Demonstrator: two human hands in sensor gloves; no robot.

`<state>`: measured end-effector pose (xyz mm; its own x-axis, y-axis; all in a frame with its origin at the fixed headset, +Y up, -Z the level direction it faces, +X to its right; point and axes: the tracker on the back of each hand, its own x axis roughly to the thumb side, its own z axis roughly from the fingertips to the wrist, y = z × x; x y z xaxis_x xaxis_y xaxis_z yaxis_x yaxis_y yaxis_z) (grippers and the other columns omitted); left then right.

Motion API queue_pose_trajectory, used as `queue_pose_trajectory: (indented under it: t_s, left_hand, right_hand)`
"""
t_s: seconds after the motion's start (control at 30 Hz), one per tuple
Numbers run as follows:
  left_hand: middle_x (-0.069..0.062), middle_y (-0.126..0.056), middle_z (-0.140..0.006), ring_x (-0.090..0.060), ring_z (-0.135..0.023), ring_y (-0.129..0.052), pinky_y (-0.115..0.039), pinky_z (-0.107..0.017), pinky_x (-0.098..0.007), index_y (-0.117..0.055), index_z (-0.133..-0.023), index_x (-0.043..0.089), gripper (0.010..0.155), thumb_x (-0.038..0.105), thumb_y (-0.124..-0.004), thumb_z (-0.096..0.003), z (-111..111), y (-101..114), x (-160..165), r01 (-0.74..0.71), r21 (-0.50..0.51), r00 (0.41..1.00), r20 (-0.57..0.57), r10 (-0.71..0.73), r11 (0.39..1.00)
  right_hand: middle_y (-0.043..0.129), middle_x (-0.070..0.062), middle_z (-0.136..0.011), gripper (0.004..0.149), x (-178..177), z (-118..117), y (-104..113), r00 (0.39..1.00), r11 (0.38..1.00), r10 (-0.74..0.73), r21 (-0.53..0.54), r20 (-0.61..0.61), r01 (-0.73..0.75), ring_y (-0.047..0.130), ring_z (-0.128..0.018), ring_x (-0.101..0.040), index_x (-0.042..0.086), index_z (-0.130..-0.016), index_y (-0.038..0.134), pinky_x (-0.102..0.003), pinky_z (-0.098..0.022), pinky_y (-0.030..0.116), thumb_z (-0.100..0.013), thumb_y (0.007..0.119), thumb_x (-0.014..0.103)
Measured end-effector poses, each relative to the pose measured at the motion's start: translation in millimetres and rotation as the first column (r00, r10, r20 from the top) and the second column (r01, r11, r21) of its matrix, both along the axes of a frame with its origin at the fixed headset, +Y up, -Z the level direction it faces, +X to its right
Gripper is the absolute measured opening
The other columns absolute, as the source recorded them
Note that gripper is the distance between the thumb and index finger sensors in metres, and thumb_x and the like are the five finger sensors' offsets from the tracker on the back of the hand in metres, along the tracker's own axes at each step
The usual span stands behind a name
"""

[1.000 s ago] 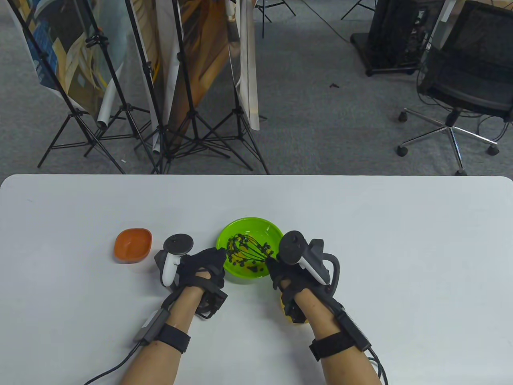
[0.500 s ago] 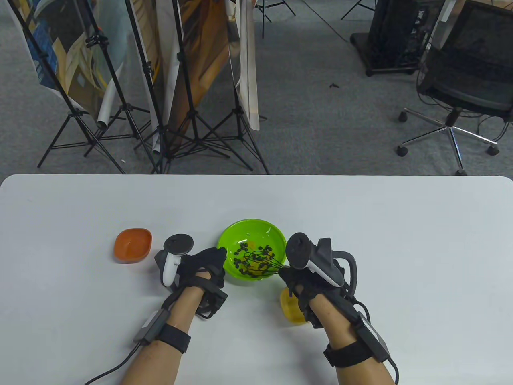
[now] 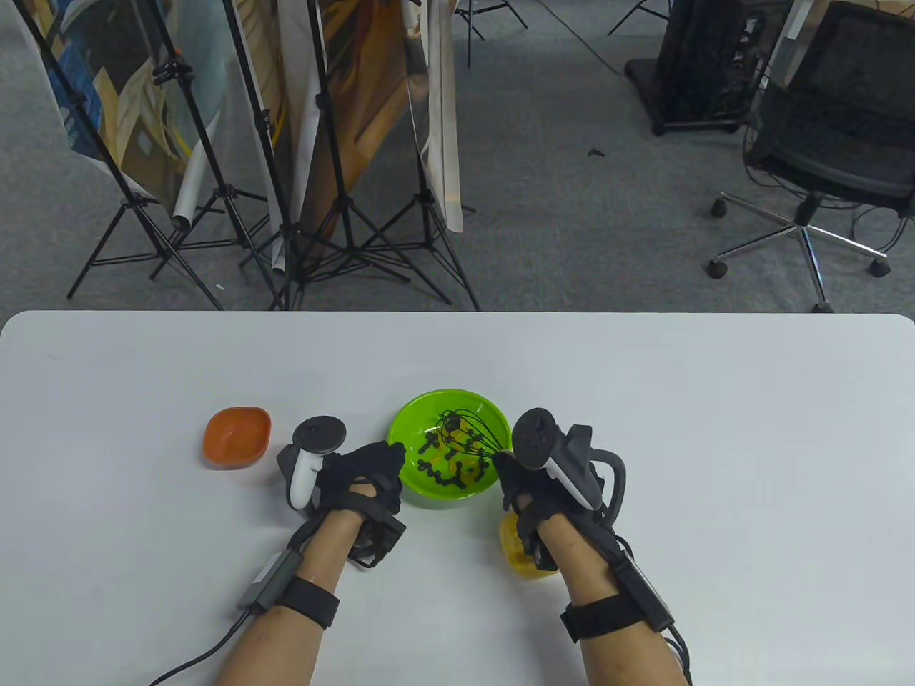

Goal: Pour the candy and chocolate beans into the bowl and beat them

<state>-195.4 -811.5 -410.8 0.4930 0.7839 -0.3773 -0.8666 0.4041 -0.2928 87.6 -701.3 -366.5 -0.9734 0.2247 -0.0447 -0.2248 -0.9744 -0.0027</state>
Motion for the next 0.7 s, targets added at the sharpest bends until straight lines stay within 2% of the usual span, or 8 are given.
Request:
queue_pose_trajectory:
  t_s: [0.17,0.37,0.5,0.7]
  left_hand:
    - [0.012,-0.098,-0.033,-0.015,-0.032,-0.108,-0.093,-0.020,-0.029,-0.083,-0.064,0.020,0.044,0.059,-0.071,-0.0459,0.1,0.0,-0.1,0.001,-0.001,1.000,-0.006,-0.001,1.000]
    - [0.014,-0.098,-0.034,-0.014,-0.033,-0.108,-0.093,-0.020,-0.028,-0.083,-0.065,0.021,0.045,0.059,-0.069,-0.0455,0.7,-0.7,-0.8,-0.003,-0.010,0.999,-0.032,0.003,1.000]
    - [0.014,-0.098,-0.034,-0.013,-0.033,-0.108,-0.093,-0.021,-0.027,-0.083,-0.065,0.021,0.046,0.060,-0.068,-0.0455,1.3,-0.7,-1.0,0.007,-0.005,0.999,-0.053,-0.008,1.000]
    - [0.013,-0.098,-0.034,-0.014,-0.034,-0.108,-0.093,-0.021,-0.028,-0.083,-0.064,0.021,0.045,0.060,-0.069,-0.0458,1.0,-1.1,-0.9,0.008,-0.002,0.999,-0.046,-0.008,1.000]
  right_hand:
    - [0.101,-0.011,-0.037,0.056,-13.8,4.7,-5.9,0.993,0.993,-0.094,-0.072,-0.072,0.089,0.093,-0.001,-0.019,0.007,-0.078,0.092,-0.039,0.003,0.086,-0.046,0.082,0.053]
    - [0.101,-0.011,-0.036,0.054,-6.3,12.8,7.3,0.989,0.990,-0.079,-0.130,-0.129,0.062,0.093,-0.001,-0.020,0.008,-0.077,0.094,-0.039,0.003,0.086,-0.046,0.084,0.052]
    - [0.102,-0.012,-0.037,0.054,0.7,17.5,20.3,0.992,0.989,-0.008,-0.146,-0.127,-0.011,0.093,-0.002,-0.022,0.009,-0.077,0.095,-0.041,0.001,0.086,-0.045,0.087,0.052]
    - [0.102,-0.013,-0.038,0.054,10.4,13.8,37.3,0.991,0.986,0.118,-0.107,-0.062,-0.124,0.093,-0.003,-0.023,0.009,-0.076,0.096,-0.042,0.000,0.086,-0.043,0.091,0.052]
